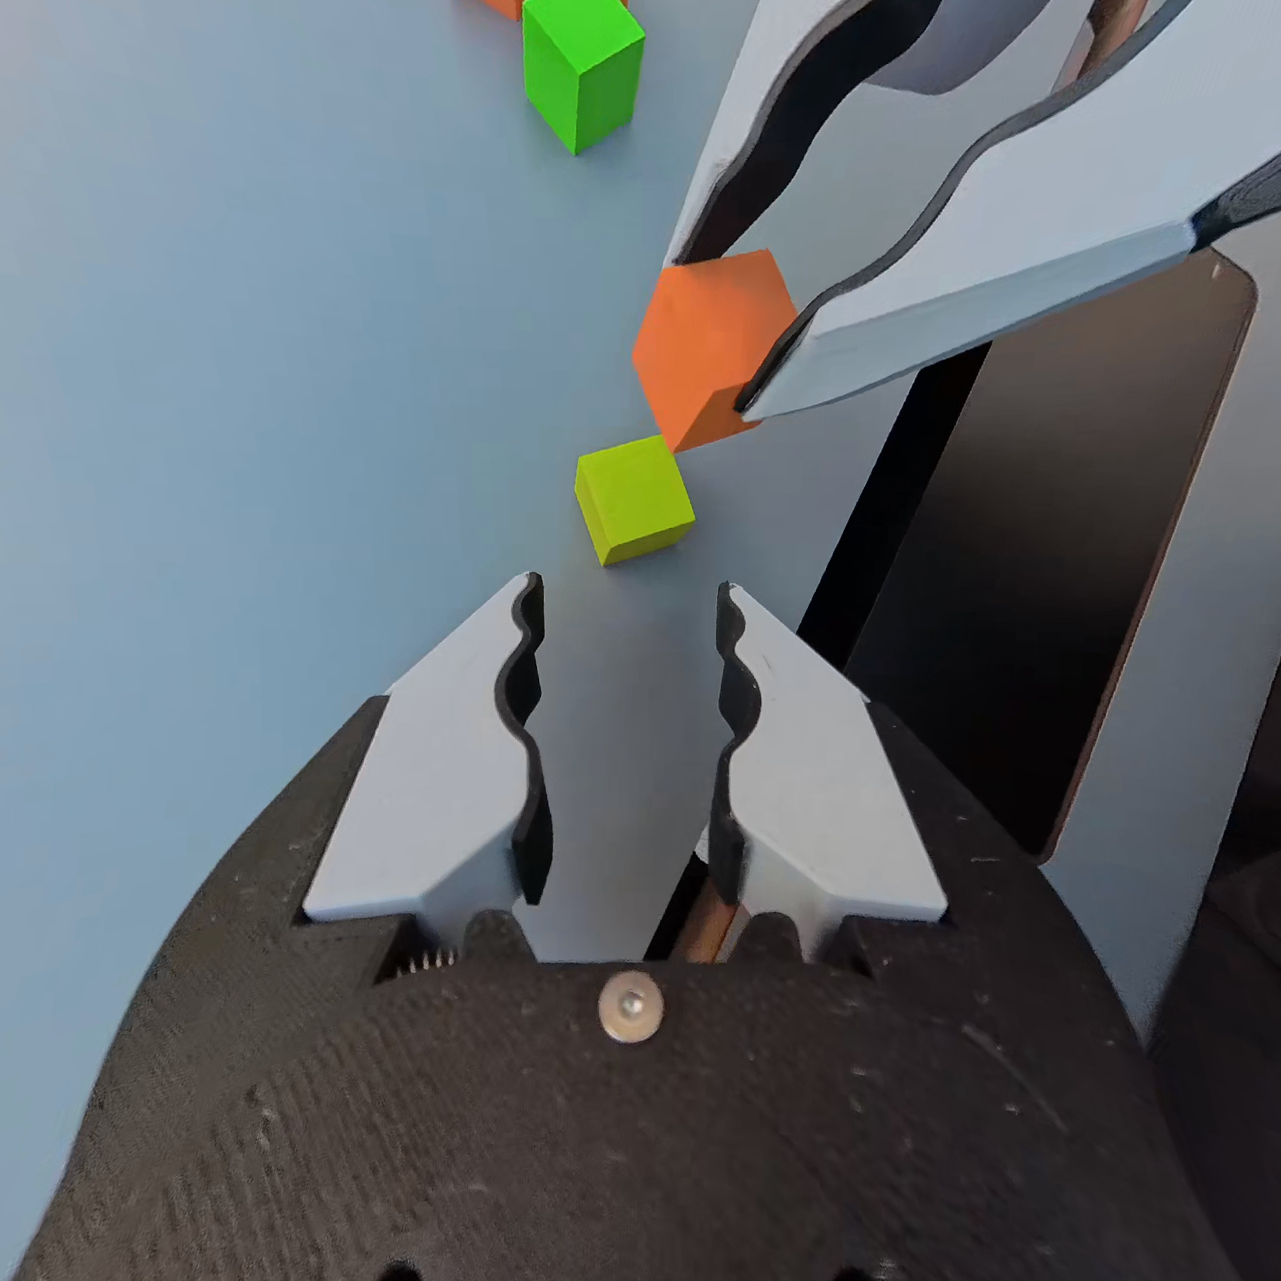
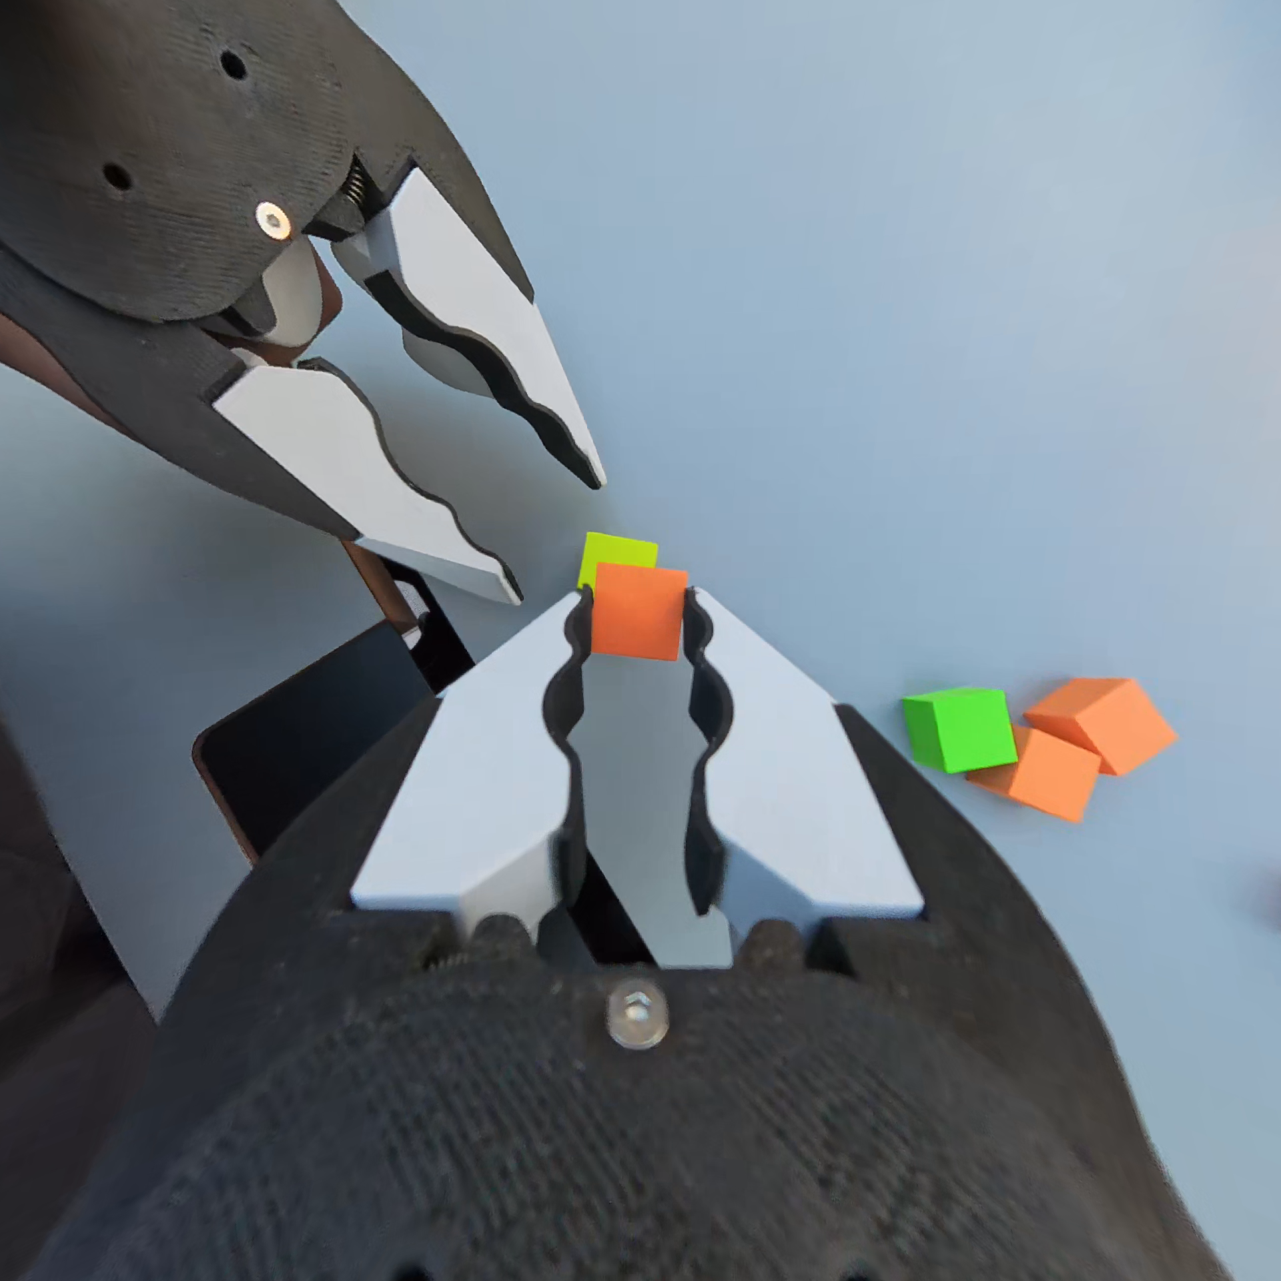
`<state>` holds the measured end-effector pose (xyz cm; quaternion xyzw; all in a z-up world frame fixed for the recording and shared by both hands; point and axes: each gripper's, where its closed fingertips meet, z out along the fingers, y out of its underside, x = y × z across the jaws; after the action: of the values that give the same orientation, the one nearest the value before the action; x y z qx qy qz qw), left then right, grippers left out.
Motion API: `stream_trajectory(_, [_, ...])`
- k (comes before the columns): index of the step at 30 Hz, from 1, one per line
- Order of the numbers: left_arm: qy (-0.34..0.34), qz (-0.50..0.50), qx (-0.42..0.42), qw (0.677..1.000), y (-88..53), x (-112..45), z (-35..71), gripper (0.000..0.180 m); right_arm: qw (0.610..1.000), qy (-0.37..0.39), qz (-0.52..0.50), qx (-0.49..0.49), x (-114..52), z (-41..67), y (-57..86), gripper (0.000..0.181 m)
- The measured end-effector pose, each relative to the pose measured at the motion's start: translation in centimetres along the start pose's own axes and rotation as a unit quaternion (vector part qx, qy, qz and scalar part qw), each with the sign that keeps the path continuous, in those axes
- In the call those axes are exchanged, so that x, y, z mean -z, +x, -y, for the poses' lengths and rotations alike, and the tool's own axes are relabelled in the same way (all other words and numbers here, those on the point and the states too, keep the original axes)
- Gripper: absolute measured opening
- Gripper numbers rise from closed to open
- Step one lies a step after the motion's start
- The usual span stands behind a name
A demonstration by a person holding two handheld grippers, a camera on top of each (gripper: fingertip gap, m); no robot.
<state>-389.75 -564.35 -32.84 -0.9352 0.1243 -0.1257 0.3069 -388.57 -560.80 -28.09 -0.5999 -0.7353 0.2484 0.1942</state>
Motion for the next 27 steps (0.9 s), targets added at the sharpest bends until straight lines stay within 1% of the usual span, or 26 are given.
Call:
stream_trajectory(5, [0.022, -0.001, 0.054, 0.998, 0.5, 0.5, -0.1, 0.047, 0.999, -0.017, 0.011, 0.035, -1.4, 0.4, -1.1, 0.024])
stream_trajectory(9, [0.029, 0.000, 0.077, 0.997, 0.7, 0.6, -0.3, 0.047, 0.999, -0.032, 0.001, 0.044, -2.1, 0.5, -0.9, 0.024])
stream_trajectory(22, [0.046, -0.001, 0.105, 0.993, 0.3, -0.3, 0.6, 0.049, 0.998, -0.053, -0.007, 0.018, -1.9, 0.2, -0.6, 0.025])
stream_trajectory(27, [0.044, 0.009, 0.098, 0.994, -0.3, -1.1, 1.2, 0.046, 0.999, -0.044, -0.011, -0.027, -0.6, -0.7, -0.1, 0.025])
